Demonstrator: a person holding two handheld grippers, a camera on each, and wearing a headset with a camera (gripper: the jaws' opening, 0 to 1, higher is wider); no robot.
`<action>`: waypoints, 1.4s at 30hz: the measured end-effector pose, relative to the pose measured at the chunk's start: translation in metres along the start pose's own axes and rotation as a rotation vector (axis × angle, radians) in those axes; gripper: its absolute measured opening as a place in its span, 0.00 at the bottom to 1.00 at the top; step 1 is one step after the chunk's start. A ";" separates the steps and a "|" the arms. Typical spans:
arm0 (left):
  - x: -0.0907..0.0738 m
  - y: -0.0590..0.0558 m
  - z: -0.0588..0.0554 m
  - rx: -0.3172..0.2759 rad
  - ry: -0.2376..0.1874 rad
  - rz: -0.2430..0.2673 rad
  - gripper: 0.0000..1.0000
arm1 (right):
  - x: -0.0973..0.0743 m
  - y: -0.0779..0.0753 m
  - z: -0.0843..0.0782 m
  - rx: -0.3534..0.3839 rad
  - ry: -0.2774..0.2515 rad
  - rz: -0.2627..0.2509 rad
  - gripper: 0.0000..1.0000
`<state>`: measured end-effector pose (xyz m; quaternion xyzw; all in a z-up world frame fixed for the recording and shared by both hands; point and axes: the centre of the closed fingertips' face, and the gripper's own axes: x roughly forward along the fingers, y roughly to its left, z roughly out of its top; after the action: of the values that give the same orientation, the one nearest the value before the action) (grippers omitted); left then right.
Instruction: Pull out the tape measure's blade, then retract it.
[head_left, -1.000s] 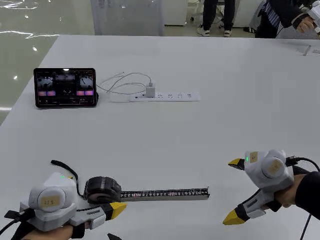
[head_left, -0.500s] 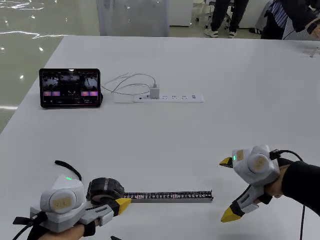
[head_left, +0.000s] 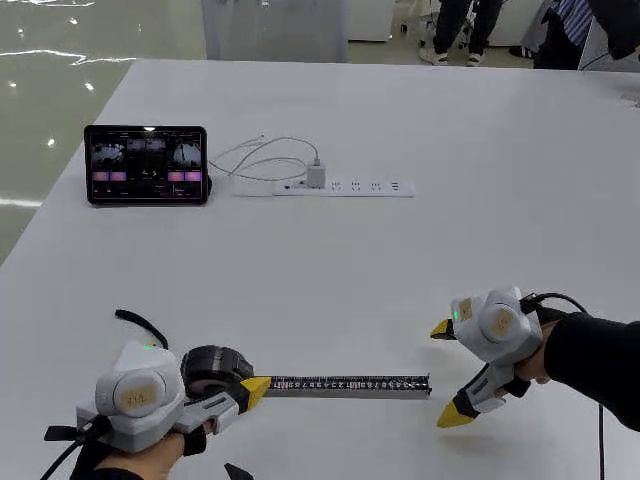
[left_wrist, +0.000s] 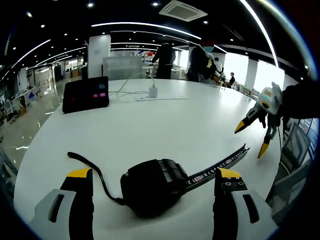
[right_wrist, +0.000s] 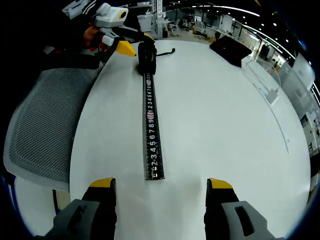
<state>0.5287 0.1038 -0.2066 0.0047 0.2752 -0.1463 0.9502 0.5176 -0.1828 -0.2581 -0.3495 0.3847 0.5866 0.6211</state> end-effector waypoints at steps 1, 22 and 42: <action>0.000 0.000 -0.001 -0.001 0.000 0.001 0.99 | 0.001 0.000 0.000 -0.002 0.000 0.002 0.68; 0.001 0.002 0.003 -0.018 -0.032 0.018 0.99 | 0.008 0.003 0.002 -0.045 0.018 0.029 0.32; 0.002 0.003 0.004 -0.036 -0.039 0.022 0.99 | 0.012 0.008 0.001 -0.067 0.048 0.036 0.14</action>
<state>0.5330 0.1063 -0.2047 -0.0124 0.2591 -0.1307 0.9569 0.5100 -0.1756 -0.2683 -0.3771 0.3856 0.6019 0.5890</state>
